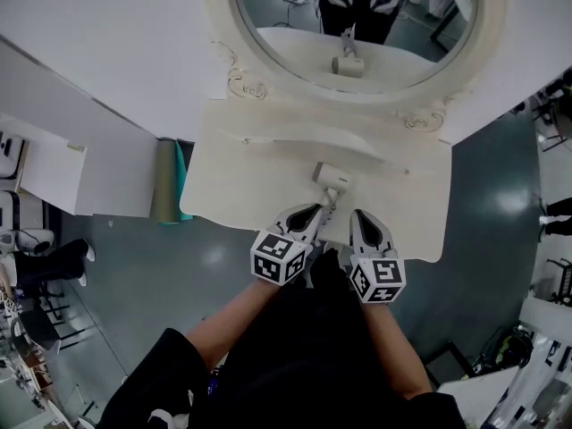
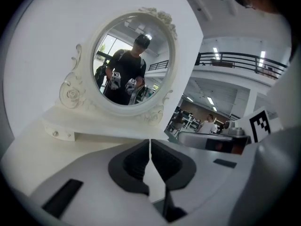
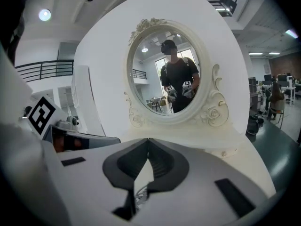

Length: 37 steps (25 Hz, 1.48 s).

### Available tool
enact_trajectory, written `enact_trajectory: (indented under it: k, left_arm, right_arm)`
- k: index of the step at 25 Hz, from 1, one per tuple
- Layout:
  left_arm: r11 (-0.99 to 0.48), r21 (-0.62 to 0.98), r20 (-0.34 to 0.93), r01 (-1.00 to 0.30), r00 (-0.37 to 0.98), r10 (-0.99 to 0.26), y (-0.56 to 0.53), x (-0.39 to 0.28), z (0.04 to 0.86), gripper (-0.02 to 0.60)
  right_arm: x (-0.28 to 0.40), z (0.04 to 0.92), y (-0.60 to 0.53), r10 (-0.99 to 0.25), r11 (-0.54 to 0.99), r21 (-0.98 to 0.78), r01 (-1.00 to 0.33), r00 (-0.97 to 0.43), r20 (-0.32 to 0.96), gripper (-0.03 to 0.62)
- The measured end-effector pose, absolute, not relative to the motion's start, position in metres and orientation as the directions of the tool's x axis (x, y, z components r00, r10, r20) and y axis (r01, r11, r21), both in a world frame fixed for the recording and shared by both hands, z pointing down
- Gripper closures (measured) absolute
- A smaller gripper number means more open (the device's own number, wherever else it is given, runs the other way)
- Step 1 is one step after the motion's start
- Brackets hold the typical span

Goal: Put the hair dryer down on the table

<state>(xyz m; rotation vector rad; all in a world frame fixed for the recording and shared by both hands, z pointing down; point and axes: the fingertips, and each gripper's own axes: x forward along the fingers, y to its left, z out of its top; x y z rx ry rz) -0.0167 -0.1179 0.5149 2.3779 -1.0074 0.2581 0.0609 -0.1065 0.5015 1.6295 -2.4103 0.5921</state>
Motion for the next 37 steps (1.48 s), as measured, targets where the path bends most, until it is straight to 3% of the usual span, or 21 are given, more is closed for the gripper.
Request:
enact_trajectory:
  k: [12,37]
  left_arm:
    - [-0.627,0.142,0.129,-0.766,0.643,-0.755,-0.109,-0.034,0.420,0.568]
    - [-0.612,0.143,0.153,-0.778,0.628,-0.763,-0.129,-0.058,0.423,0.568]
  right_arm:
    - [0.050,0.424,-0.099,-0.920,0.295,-0.120,-0.948,-0.316,0.234,0.577]
    - [0.037,0.435,-0.109,-0.924,0.265,-0.098,-0.959,-0.282,0.260,0.577]
